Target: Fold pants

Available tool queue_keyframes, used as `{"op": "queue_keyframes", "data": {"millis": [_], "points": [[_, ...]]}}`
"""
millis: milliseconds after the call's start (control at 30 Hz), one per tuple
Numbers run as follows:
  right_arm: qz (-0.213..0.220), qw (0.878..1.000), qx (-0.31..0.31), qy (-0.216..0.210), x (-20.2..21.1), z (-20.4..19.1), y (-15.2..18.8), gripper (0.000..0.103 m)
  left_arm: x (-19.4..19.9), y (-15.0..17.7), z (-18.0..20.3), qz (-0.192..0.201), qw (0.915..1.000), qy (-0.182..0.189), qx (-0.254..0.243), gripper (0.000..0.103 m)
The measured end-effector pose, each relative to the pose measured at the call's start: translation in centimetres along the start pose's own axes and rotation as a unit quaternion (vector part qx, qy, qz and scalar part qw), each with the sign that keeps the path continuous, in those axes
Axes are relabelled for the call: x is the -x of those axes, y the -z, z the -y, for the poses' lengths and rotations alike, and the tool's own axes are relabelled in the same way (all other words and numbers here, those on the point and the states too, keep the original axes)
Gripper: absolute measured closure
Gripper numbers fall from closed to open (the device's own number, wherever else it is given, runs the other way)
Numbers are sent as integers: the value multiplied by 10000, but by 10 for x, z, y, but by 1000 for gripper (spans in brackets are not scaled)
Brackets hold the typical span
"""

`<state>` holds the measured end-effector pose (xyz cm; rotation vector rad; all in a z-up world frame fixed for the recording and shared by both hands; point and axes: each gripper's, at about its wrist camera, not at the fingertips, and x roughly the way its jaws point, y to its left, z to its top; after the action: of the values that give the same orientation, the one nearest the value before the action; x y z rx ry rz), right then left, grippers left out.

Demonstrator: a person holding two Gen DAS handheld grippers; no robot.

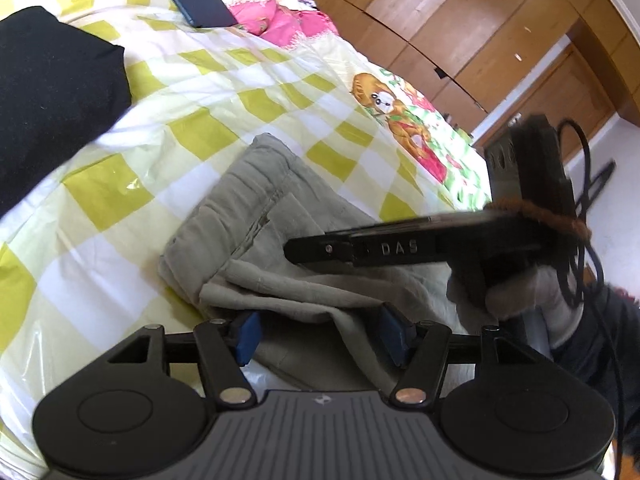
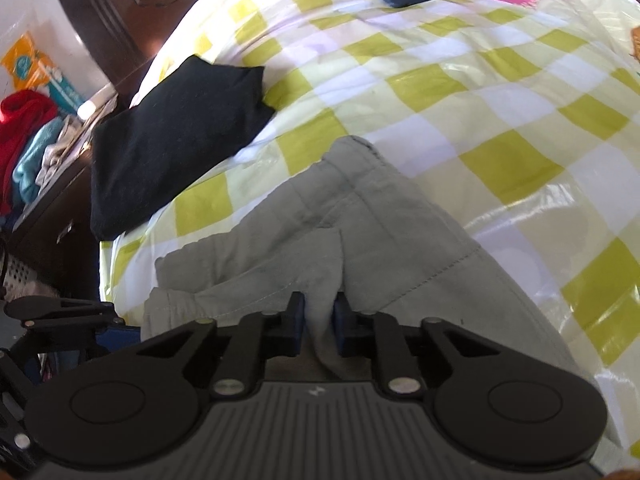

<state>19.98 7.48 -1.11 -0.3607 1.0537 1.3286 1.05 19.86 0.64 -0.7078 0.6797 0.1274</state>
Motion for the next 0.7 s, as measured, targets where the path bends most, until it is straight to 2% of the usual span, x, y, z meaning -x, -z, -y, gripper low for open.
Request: {"op": "queue_keyframes", "data": {"millis": [133,300,433,467,567,633,667,700], "points": [[80,10000,24,-33,5,-1,3,94,1,-5,0,-35,9998,9,196,30],[183,9998,69,-15,10,-5,8,94,12,-5,-3,165,9993,-323,115,30],[101,9999,39,-122,5,-4,6,85,9,-6,-5,155,9990,-337,241,29],[76,9998,52,-158,4,-3,5,87,4,-7,-3,187,9990,-366,182,29],[83,9998,-93,-175,0,2,1,86,-10,-7,1,198,9975,-682,8,33],[39,9999,-73,-101,-3,1,1,91,-13,-5,-1,219,9967,-773,-86,51],[43,10000,-71,-54,-2,0,1,95,-13,-4,-3,218,9965,-803,-107,56],[66,9999,-109,-52,1,-1,1,97,-11,-4,-5,215,9966,-789,-103,69]]}}
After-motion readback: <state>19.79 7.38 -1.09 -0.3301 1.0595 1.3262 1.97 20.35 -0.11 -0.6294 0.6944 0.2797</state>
